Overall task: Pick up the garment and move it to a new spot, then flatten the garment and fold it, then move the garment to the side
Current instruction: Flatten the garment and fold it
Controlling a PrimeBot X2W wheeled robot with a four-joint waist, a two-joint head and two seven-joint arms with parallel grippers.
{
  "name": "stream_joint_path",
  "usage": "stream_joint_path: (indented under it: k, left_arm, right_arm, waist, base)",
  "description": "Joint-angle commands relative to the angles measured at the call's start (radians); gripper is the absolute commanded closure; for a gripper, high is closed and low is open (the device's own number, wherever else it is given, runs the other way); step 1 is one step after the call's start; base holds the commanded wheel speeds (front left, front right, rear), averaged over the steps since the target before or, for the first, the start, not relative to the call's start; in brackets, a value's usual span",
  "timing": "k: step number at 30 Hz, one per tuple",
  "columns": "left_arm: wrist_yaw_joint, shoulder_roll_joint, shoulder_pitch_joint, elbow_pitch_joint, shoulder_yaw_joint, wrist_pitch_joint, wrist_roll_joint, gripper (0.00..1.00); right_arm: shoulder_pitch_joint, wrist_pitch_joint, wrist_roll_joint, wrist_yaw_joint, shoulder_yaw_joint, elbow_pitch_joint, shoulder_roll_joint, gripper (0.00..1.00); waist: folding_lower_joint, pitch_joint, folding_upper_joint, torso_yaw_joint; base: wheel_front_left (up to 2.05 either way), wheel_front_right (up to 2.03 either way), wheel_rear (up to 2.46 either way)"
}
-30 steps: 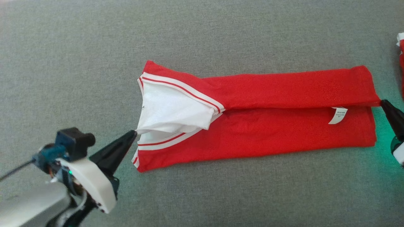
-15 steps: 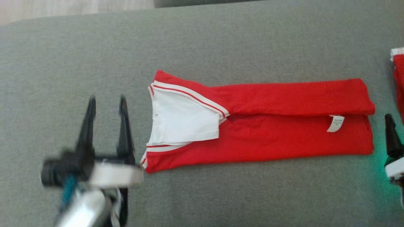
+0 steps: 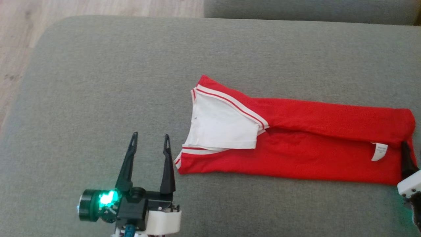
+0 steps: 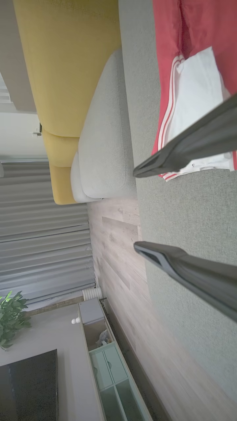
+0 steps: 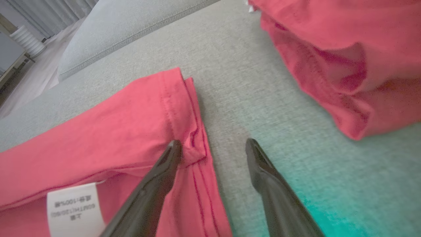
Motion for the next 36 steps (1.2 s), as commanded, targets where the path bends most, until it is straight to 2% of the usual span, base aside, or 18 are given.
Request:
stream_joint_path:
  k: [1,2,3,4,9,12,17,20,23,25,27,31,35,36]
  left_arm:
    - [-0.008,-0.007,-0.015,-0.027,0.046,-0.005,0.015,0.00]
    - [-0.017,-0.015,-0.011,-0.025,0.051,-0.005,0.023,0.00]
    - [-0.023,-0.024,-0.008,-0.024,0.059,-0.005,0.030,0.00]
    - [-0.029,-0.032,-0.004,-0.025,0.070,-0.005,0.037,0.00]
    - [-0.061,-0.058,0.021,-0.028,0.118,-0.005,0.063,0.00]
    - [-0.087,-0.075,0.040,-0.034,0.154,-0.005,0.079,0.00]
    - [-0.120,-0.092,0.055,-0.035,0.185,-0.005,0.100,0.00]
    - [-0.139,-0.105,0.060,-0.035,0.200,-0.005,0.111,0.00]
    - [-0.154,-0.118,0.069,-0.033,0.215,-0.005,0.117,0.00]
    - [-0.166,-0.127,0.073,-0.030,0.221,-0.005,0.121,0.00]
    - [-0.177,-0.135,0.074,-0.027,0.226,-0.005,0.127,0.00]
    - [-0.202,-0.146,0.072,-0.020,0.236,-0.005,0.135,0.00]
    - [-0.226,-0.156,0.068,-0.011,0.240,-0.005,0.143,0.00]
    - [-0.226,-0.156,0.068,-0.011,0.240,-0.005,0.143,0.00]
  right_arm:
    - [-0.008,0.020,-0.010,0.007,0.015,-0.004,-0.012,0.01]
    - [-0.007,0.039,-0.012,0.007,0.017,0.004,-0.006,0.28]
    - [-0.005,0.058,-0.008,0.007,0.019,0.006,0.002,0.67]
    - [0.000,0.078,-0.001,0.007,0.023,0.001,0.009,1.00]
    - [0.031,0.070,0.010,0.007,0.009,-0.038,0.000,1.00]
    - [0.040,0.051,-0.001,0.007,-0.027,-0.056,-0.062,1.00]
    - [0.023,0.084,0.016,0.007,-0.097,-0.118,-0.181,1.00]
    - [0.015,0.124,0.061,0.007,-0.124,-0.250,-0.212,1.00]
    - [0.018,0.184,0.107,0.007,-0.142,-0.447,-0.209,1.00]
    - [0.027,0.221,0.116,0.007,-0.157,-0.575,-0.181,1.00]
    - [0.034,0.256,0.103,0.007,-0.168,-0.680,-0.122,1.00]
    - [0.036,0.334,0.011,0.007,-0.164,-0.827,0.063,1.00]
    - [0.045,0.404,-0.115,0.007,-0.133,-0.883,0.283,1.00]
    - [0.045,0.404,-0.115,0.007,-0.133,-0.883,0.283,1.00]
  waist:
    - [0.0000,-0.004,-0.0001,0.017]
    - [0.0000,-0.005,-0.0001,0.022]
    - [0.0000,-0.007,-0.0001,0.026]
    - [0.0000,-0.009,-0.0001,0.028]
    - [0.0000,-0.023,-0.0001,0.027]
    - [0.0000,-0.036,-0.0001,0.006]
    - [0.0000,-0.044,-0.0001,-0.033]
    - [0.0000,-0.053,-0.0001,-0.051]
    - [0.0000,-0.062,-0.0001,-0.066]
    - [0.0000,-0.064,-0.0001,-0.070]
    - [0.0000,-0.065,-0.0001,-0.072]
    - [0.0000,-0.063,-0.0001,-0.062]
    - [0.0000,-0.059,-0.0001,-0.036]
    - [0.0000,-0.059,-0.0001,-0.036]
  base:
    - [0.00,0.00,0.00]
    - [0.00,0.00,0.00]
    - [0.00,0.00,0.00]
    - [0.00,0.00,0.00]
    - [0.00,0.00,0.00]
    - [0.00,0.00,0.00]
    - [0.00,0.00,0.00]
    - [0.00,0.00,0.00]
    - [0.00,0.00,0.00]
    - [0.00,0.00,0.00]
    - [0.00,0.00,0.00]
    - [0.00,0.00,0.00]
    - [0.00,0.00,0.00]
    - [0.00,0.00,0.00]
